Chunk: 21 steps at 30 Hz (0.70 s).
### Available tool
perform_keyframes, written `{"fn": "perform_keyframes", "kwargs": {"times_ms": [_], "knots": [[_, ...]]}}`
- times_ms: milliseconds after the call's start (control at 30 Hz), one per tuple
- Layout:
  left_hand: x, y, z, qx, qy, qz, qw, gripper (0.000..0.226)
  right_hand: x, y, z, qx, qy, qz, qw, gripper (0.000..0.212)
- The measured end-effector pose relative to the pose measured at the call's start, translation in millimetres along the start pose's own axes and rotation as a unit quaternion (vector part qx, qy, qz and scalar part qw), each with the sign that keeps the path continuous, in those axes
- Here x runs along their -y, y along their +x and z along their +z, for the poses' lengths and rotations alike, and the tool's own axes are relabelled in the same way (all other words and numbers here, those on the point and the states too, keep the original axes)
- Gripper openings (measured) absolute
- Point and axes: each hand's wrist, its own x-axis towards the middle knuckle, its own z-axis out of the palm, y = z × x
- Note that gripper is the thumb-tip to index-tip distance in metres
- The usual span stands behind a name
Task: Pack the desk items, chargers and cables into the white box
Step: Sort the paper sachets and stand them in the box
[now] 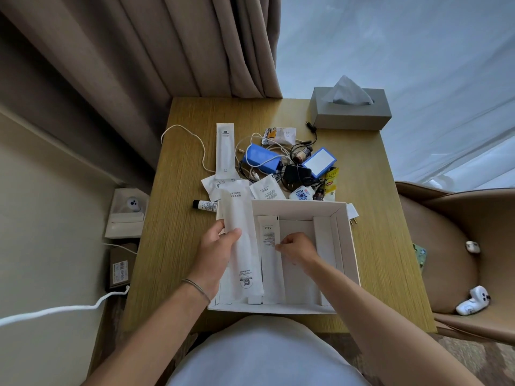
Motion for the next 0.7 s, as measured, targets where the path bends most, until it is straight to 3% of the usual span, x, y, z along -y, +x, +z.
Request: {"fn": "perform_keyframes", "kwargs": {"times_ms": [300, 500, 700], "knots": [[3.8, 0.2, 5.5, 0.002, 0.015, -0.007, 1.000, 0.021, 7.1, -12.9, 10.6, -0.031, -0.075, -0.031, 0.996, 0.014], [5.7, 0.5, 9.1, -0.001, 0.023, -0.017, 1.000, 0.020, -1.0, -14.4, 11.6, -0.029, -0.111, -0.052, 0.992, 0.040], [11.7, 0.7, 18.9, 0.016, 0.044, -0.046, 0.998, 0.019, 4.6, -10.8, 10.2, -0.045, -0.266, -0.103, 0.957, 0.042]]}}
